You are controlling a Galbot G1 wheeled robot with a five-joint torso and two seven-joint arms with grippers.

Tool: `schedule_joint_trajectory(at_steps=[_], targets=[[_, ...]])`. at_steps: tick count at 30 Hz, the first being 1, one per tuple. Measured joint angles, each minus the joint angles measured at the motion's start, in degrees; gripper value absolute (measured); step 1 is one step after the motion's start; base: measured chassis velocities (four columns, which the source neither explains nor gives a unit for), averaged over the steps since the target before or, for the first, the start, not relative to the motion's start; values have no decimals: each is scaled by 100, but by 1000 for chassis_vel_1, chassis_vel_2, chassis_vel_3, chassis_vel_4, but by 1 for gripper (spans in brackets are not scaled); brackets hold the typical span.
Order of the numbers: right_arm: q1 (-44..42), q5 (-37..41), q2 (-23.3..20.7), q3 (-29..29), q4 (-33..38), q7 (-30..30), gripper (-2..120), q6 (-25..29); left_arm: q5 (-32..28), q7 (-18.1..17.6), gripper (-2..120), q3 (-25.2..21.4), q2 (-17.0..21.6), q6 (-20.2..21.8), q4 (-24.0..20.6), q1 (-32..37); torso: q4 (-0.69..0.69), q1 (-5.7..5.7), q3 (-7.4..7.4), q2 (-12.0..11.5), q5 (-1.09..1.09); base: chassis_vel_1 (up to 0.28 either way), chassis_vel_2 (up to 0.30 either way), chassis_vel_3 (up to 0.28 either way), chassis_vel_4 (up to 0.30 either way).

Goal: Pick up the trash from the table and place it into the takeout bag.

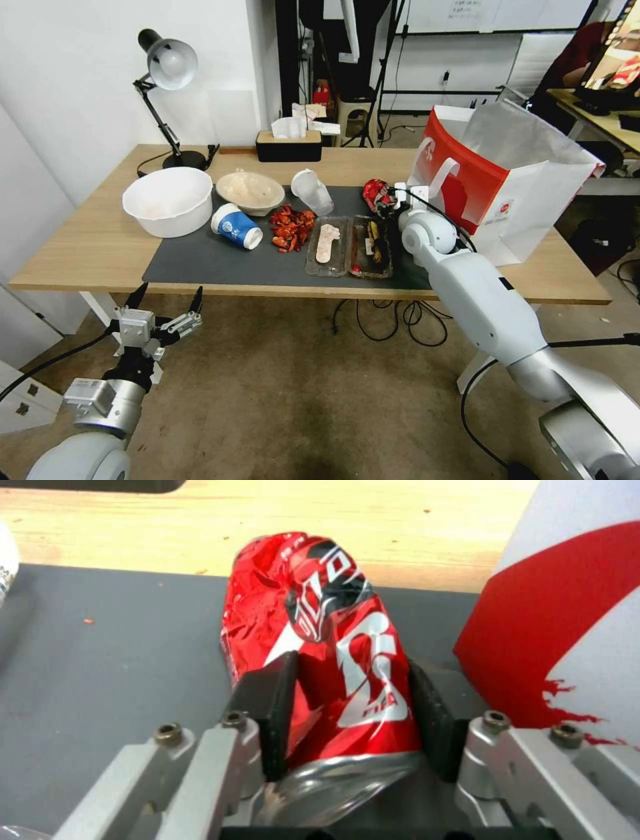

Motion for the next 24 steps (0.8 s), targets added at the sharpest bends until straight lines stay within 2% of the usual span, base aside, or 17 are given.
schedule_joint_trajectory(at_steps=[2, 4, 14, 24], targets=[[-9, -1, -1, 7, 13, -1, 36, 13, 0, -4, 100, -1, 4, 0, -10, 1, -1, 0, 0, 0, 0, 0, 0, 0, 0], [-34, -7, -2, 25, 44, -1, 28, 48, 0, -13, 100, -4, 8, -2, -23, 1, -1, 0, 0, 0, 0, 0, 0, 0, 0], [-136, 1, -44, 62, 202, -5, 10, 63, 1, -35, 100, -4, 11, -29, -35, 8, 0, -1, 0, 0, 0, 0, 0, 0, 0], [-219, 68, -66, 99, 352, -17, 8, 184, 1, -61, 100, -9, 7, -49, -58, -3, 1, 1, 2, -2, 3, 0, 0, 0, 0]])
